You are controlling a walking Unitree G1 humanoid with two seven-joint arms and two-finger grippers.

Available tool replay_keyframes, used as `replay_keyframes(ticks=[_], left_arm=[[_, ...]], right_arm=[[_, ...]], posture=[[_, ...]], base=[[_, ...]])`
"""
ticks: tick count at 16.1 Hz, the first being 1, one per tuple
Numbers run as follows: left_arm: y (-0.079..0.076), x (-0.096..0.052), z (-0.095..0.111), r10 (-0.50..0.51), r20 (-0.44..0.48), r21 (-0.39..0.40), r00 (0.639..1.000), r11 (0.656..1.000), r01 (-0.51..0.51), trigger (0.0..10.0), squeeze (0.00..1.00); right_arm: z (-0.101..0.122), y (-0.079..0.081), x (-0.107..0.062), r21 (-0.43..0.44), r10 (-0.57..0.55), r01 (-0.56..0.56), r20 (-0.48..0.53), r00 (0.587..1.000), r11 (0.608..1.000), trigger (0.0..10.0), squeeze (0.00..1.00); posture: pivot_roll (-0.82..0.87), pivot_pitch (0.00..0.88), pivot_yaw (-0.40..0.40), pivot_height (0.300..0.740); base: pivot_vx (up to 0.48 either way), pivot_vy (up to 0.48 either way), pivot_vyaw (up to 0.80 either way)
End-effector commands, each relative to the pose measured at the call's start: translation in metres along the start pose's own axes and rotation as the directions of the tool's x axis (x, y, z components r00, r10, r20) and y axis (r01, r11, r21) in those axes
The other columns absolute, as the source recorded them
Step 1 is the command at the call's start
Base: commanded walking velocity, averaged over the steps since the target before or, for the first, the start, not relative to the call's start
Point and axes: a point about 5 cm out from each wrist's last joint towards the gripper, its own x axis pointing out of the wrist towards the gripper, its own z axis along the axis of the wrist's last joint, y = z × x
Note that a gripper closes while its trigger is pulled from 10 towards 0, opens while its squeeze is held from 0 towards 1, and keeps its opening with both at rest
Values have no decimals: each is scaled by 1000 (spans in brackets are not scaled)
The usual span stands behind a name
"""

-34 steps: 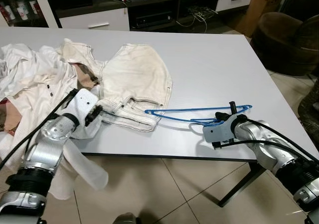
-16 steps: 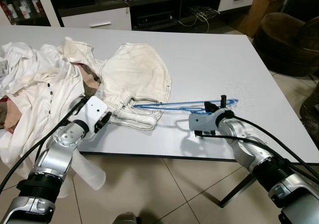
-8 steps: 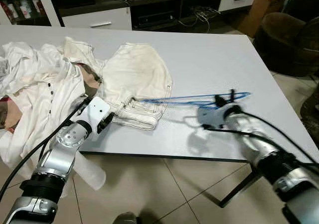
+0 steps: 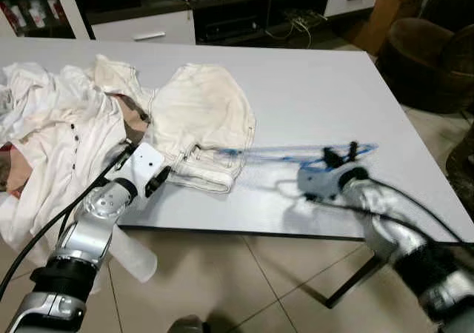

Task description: Hang hanger

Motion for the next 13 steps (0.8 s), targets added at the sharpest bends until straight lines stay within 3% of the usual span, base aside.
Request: replay_keyframes(ticks=[1,6,10,13], left_arm=[[0,1,6,-8,21,13,1000,1000,7,10000,0],[-3,3,8,-22,27,18,999,1000,21,10000,0],[-6,6,11,-23,35,11,999,1000,23,10000,0],[-10,7,8,-23,37,-38,999,999,25,10000,0]], right_arm=[[1,-8,-4,27,-9,8,17,1000,1000,10000,0],[6,-4,-14,2,9,-9,33,999,1000,10000,0],[12,1,-10,1,21,-21,23,1000,1000,10000,0],[11,8,-6,-3,38,-38,9,999,999,10000,0]], posture=[[127,0,11,740],[115,0,10,740],[112,0,9,740],[112,0,9,740]], base=[[0,0,0],[0,0,0],[0,0,0],[0,0,0]])
